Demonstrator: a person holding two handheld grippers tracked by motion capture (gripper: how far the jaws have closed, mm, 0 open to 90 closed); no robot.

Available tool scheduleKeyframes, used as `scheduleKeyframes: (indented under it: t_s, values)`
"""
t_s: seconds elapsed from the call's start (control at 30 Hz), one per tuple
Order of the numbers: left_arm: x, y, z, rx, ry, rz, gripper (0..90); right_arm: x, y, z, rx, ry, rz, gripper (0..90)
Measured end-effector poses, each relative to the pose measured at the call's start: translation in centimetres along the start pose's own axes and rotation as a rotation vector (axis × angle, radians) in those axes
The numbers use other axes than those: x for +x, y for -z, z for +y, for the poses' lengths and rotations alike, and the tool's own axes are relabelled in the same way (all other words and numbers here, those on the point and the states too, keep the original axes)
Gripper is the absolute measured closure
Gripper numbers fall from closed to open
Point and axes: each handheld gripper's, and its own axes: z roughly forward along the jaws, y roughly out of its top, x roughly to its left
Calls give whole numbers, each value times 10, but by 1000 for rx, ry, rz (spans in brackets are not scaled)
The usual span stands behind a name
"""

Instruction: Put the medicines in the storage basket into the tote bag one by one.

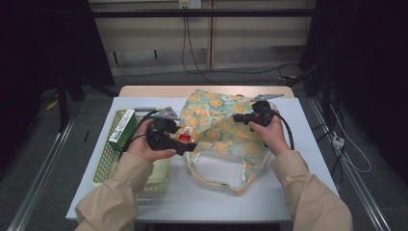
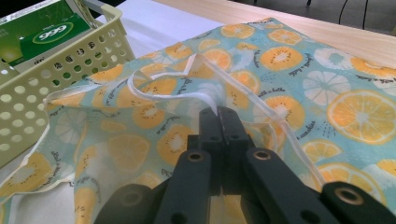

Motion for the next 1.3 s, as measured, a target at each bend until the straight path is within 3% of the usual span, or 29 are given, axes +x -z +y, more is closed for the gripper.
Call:
scheduleKeyframes:
  t_s: [0.1, 0.3, 0.47, 0.67, 0.97, 1.07, 1.3]
  values:
    - [-6, -26, 4, -3, 13, -20, 208, 1, 0, 0, -2, -1, 4, 900]
    - [-11, -70, 7, 35, 4, 26, 208, 0, 0, 0, -4, -5, 2, 900]
    - [-8, -96, 4, 60, 24, 62, 208, 0, 2, 2, -11, -7, 2, 900]
    - [-10, -116, 0, 43, 44, 90, 208, 3, 3, 2, -10, -7, 6, 900]
    - [-13, -148, -17, 135, 60, 80, 209, -1, 17, 16, -34, -11, -25, 900]
    - [-11, -151, -18, 156, 73, 78, 209, -2, 24, 27, -44, 1, -40, 900]
    - [-13, -152, -18, 180, 46, 74, 210, -8, 30, 44, -71, 0, -75, 900]
